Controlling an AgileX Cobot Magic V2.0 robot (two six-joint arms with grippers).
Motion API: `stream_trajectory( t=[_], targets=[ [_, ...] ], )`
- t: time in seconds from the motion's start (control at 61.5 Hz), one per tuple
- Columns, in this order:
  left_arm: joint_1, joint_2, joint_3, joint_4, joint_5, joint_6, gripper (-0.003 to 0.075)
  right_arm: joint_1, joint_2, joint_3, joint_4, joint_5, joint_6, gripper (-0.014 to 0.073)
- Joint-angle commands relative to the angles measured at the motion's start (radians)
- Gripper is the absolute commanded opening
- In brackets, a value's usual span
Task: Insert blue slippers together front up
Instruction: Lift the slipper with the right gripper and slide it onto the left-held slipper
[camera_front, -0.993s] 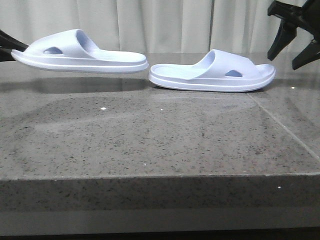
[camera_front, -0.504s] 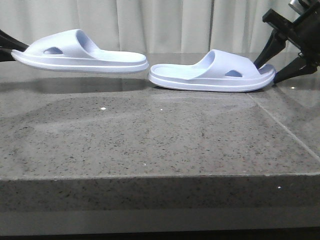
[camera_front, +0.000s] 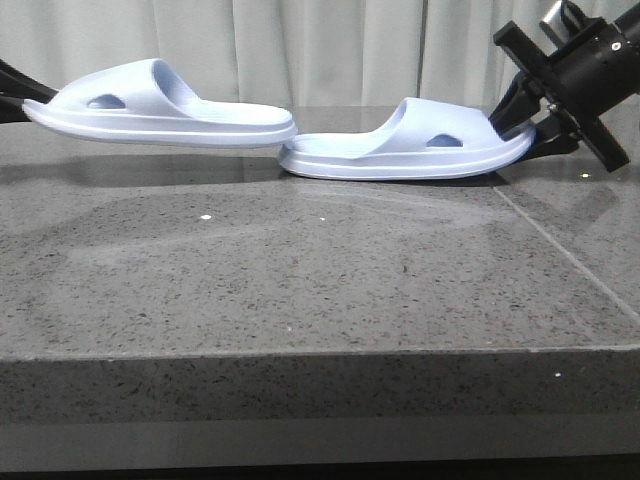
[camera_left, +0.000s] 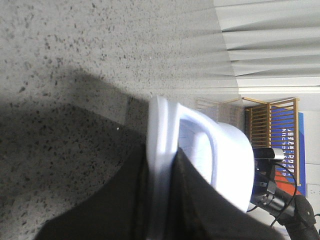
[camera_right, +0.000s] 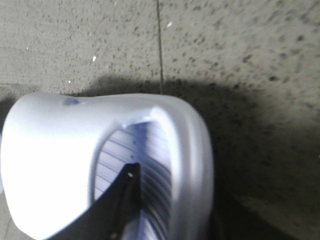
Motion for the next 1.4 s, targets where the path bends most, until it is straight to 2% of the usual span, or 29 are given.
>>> stream_trajectory(
  t=[0.0, 0.146, 0.163, 0.407, 0.553, 0.716, 1.041, 1.383],
  targets=[
    [0.003, -0.042, -0.021, -0.079, 0.090, -0.006, -0.0020, 0.001, -0.042, -0.023, 0.049, 0.032, -0.019, 0.0107],
    [0.003, -0.042, -0.021, -0.079, 0.090, -0.006, -0.0020, -0.016, -0.042, -0.023, 0.052, 0.043, -0.019, -0.0120],
    [0.003, -0.042, -0.021, -0.079, 0.090, -0.006, -0.0020, -0.019, -0.042, -0.023, 0.053, 0.044, -0.019, -0.0122],
    [0.003, -0.042, -0.021, -0.079, 0.090, -0.006, -0.0020, -0.129, -0.061, -0.023, 0.111, 0.102, -0.037, -0.0118],
    [0.003, -0.042, -0.021, -0.079, 0.092, -0.006, -0.0020, -0.183, -0.065, -0.023, 0.271, 0.198, -0.109, -0.0118],
    [0.003, -0.042, -0.021, -0.079, 0.096, -0.006, -0.0020, -0.194, -0.065, -0.023, 0.437, 0.263, -0.161, -0.0118],
    [-0.003, -0.042, -0.021, -0.079, 0.096, -0.006, -0.0020, -0.084, -0.058, -0.023, 0.457, 0.259, -0.162, -0.0118],
    [-0.084, -0.042, -0.021, -0.114, 0.096, -0.006, -0.0020, 0.029, 0.002, -0.023, 0.458, 0.256, -0.160, -0.0117]
  ],
)
